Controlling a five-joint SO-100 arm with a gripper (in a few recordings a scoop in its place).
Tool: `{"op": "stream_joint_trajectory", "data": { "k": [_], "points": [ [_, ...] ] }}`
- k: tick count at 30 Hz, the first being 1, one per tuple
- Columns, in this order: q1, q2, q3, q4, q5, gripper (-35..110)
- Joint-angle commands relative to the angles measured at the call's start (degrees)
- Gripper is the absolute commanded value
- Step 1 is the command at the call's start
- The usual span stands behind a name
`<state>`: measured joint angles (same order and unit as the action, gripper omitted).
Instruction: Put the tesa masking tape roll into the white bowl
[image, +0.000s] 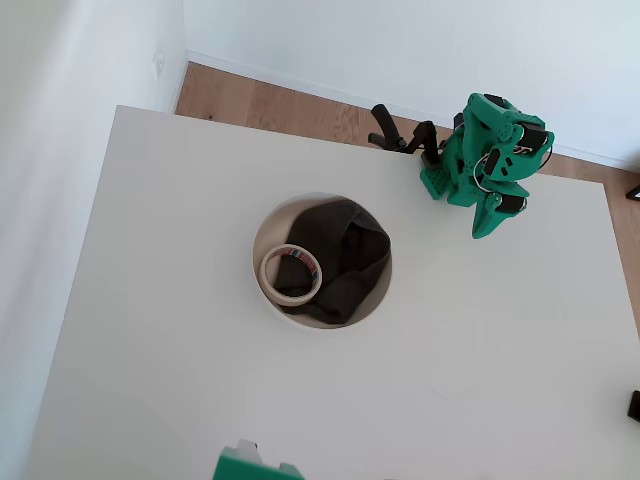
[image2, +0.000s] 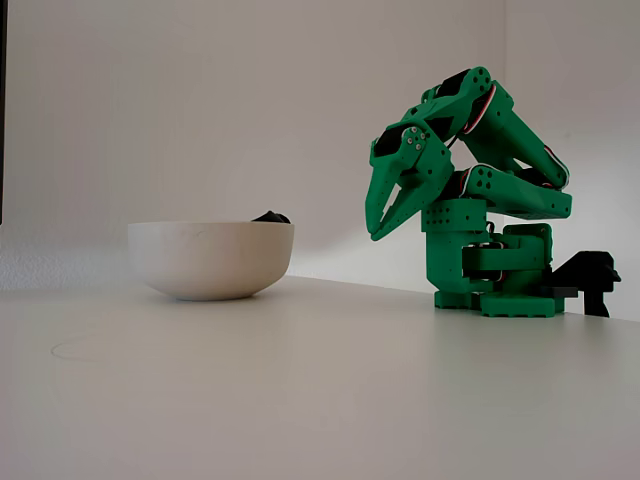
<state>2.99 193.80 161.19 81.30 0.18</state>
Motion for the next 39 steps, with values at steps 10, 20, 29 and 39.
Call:
{"op": "stream_joint_trajectory", "data": {
  "k": [10, 20, 29, 39],
  "points": [
    [1.2, 0.4, 4.7, -1.6, 0.1, -8],
    [1.8, 0.4, 4.7, -1.8, 0.8, -8],
    [2.0, 0.4, 4.7, -2.0, 1.1, -8],
    [4.2, 0.4, 4.7, -1.6, 1.1, -8]
  ]
}}
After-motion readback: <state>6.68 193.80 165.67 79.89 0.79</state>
